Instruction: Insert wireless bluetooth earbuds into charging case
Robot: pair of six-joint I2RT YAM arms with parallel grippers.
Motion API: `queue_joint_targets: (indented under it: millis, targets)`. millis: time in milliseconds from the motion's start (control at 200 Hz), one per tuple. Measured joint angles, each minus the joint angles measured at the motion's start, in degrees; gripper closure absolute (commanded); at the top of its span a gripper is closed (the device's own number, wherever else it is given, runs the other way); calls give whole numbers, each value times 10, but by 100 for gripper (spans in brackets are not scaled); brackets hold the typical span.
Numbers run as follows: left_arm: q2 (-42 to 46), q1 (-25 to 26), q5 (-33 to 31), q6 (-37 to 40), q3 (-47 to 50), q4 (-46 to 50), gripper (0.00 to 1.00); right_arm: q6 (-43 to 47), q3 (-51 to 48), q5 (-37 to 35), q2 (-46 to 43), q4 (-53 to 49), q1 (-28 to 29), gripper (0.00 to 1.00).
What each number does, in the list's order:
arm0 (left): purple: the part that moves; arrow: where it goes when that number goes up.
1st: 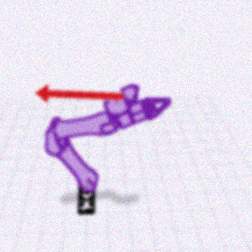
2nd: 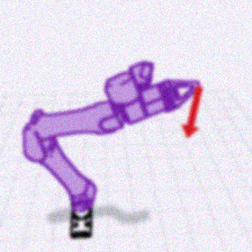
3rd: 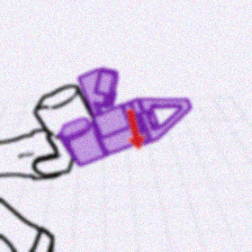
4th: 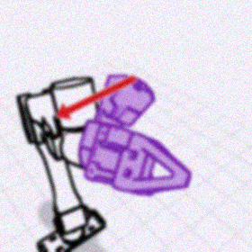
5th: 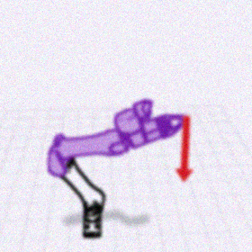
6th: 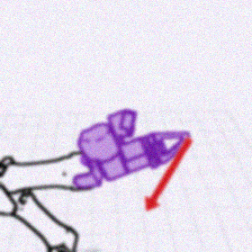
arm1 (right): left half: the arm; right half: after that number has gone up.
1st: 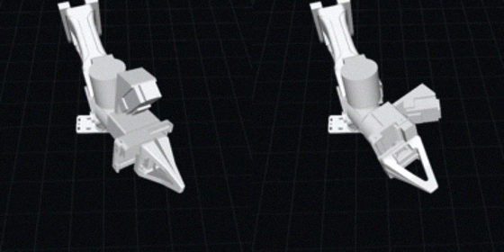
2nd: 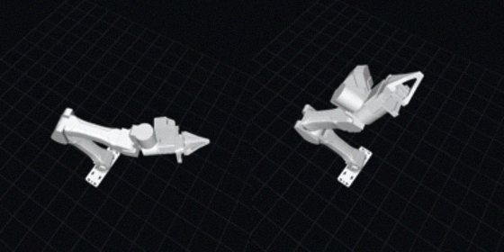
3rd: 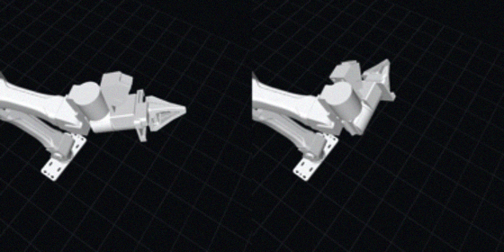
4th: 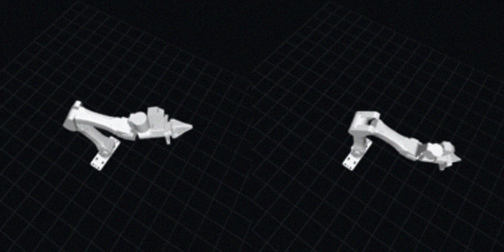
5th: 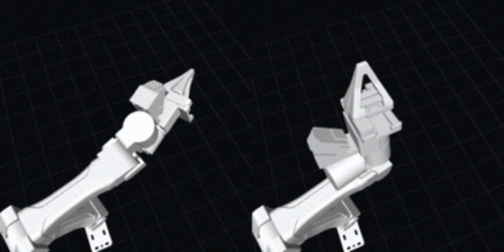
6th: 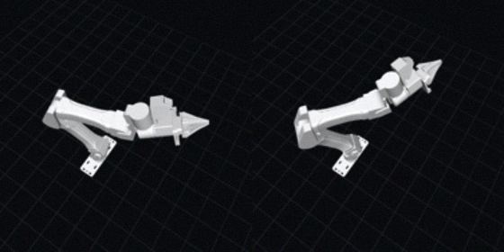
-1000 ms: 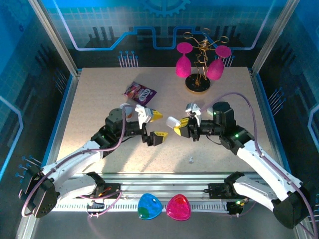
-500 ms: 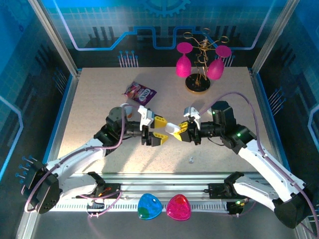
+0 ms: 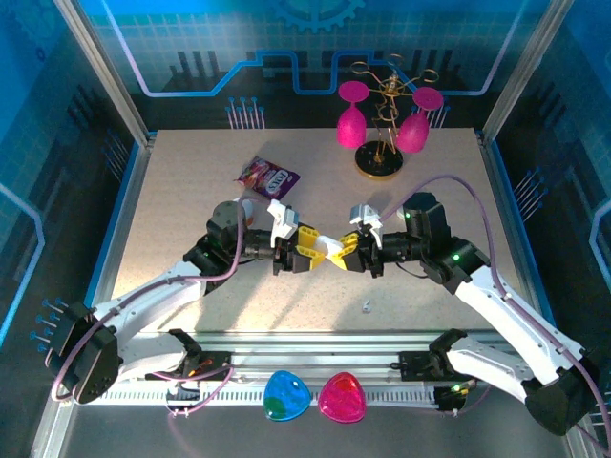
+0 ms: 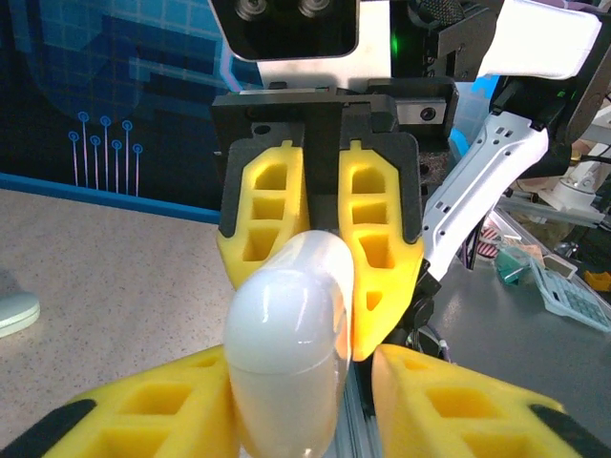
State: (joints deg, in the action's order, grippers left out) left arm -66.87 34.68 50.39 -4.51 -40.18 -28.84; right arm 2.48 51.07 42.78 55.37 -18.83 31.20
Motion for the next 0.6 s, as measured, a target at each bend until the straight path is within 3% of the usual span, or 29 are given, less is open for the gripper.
queue_joint_targets:
  millis: [135,245,355,600]
  targets:
    - [-3,-2,5,-2,-2,0,81,2,0,4,0,0,0,95]
    - [-3,-3,7,-1,-2,1,87,2,0,3,-2,1,0,74]
    - [-3,-2,5,4,-3,0,87,-18,-5,-16,-8,18,1,58]
    - [-3,-2,-8,29,-1,-9,87,-77,-19,-37,-17,50,-14,51]
